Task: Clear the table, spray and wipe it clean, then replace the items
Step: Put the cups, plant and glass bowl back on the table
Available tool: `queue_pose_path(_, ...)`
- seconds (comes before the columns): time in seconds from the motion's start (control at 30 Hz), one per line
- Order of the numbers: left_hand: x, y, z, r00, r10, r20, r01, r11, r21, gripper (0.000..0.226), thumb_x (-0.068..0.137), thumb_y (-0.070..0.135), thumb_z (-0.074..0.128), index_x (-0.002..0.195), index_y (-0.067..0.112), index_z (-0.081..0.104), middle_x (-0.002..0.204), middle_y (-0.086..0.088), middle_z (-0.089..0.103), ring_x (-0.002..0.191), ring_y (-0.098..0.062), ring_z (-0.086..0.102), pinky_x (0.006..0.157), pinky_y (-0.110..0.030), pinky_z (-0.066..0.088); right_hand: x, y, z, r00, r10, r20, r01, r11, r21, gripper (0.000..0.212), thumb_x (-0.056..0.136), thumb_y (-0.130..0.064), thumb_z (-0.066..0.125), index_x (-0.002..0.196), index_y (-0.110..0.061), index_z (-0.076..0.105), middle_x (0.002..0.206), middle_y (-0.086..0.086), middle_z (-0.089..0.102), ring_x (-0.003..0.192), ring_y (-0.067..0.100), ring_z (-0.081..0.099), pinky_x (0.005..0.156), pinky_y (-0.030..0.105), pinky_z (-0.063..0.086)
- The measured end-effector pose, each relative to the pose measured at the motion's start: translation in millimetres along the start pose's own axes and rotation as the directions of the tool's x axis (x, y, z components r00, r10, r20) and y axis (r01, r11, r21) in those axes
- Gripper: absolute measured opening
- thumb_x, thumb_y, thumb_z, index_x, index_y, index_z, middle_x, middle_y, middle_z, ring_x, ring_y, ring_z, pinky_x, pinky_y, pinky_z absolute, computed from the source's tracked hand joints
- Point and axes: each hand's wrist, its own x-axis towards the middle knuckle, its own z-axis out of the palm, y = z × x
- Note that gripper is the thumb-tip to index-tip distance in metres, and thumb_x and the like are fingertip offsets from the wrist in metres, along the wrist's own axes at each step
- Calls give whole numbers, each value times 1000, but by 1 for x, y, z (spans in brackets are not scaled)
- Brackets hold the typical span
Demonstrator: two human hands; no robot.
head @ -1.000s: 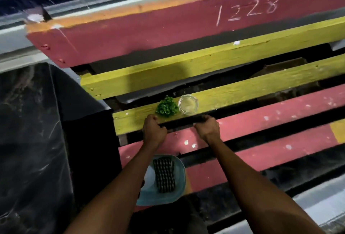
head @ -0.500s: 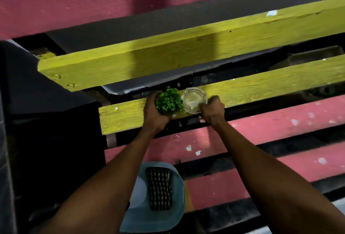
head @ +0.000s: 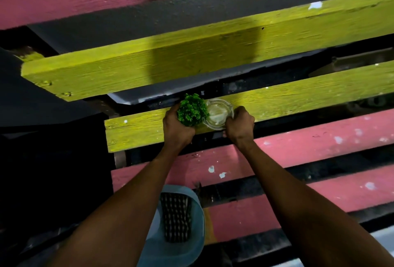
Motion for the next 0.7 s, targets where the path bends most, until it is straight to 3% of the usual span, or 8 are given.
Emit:
queue_pose_path(0.07,-5,5,-4,999,-51,-8,51,998,-48,77,53,27,88,126,11,68,100,17,69,97,8,59,79,6,42,-5,-2,-3,1000,-10,9,11,1000,-17,7,86,-3,59,92,0,60,80,19,63,49,21,49,38,15,31)
queue_pose_path(0.13,-12,10,-13,994,-113,1,112,989,-97,87,50,38,87,129,9,64,112,0,73,103,-8,67,95,-15,53,-14,-5,-6,1000,-15,19,15,999,-31,8,83,-4,59,90,-2,59,87,25,68,71,39,62,51,24,28)
queue_pose_path(0.2,-21,15,-26,983,-182,12,182,974,-134,84,55,25,85,132,4,60,125,-16,70,117,-31,68,106,-40,55,-25,-10,-10,999,-34,31,35,999,-33,8,81,-4,60,85,-6,54,86,27,68,81,45,62,60,28,25)
queue_pose_path(0.27,-32,22,-45,972,-236,15,236,970,-60,82,60,16,74,139,7,54,135,-18,64,127,-36,62,109,-47,52,-40,-18,-17,997,-68,30,69,997,-30,11,80,-4,61,83,-6,51,84,29,66,82,48,60,62,31,20)
queue_pose_path(0.37,-49,34,-76,983,-185,10,185,980,-67,82,61,18,75,139,2,54,132,-20,65,123,-36,64,105,-46,55,-69,-37,-28,990,-141,22,141,990,-21,11,80,-6,64,86,-1,57,83,30,66,82,48,61,64,34,25)
queue_pose_path(0.5,-75,67,-124,998,15,-57,-20,997,-73,68,63,39,80,118,1,69,111,-15,73,100,-22,71,85,-23,56,-120,-76,-45,968,-252,-16,252,968,20,10,80,-4,67,84,-1,58,72,29,63,73,47,61,61,38,31)
queue_pose_path(0.57,-89,83,-149,994,62,-92,-70,994,-90,55,66,32,81,112,3,72,106,-14,75,96,-14,71,82,-16,53,-148,-94,-49,962,-272,-34,273,961,31,11,80,-5,68,83,-3,57,68,26,63,69,45,61,59,37,28)
queue_pose_path(0.7,-121,109,-214,977,145,-157,-167,977,-136,41,64,22,83,104,22,71,98,-7,76,89,-5,69,77,-6,50,-219,-132,-52,958,-288,-8,288,956,61,13,82,-9,65,82,-8,52,69,26,66,74,46,66,70,45,51)
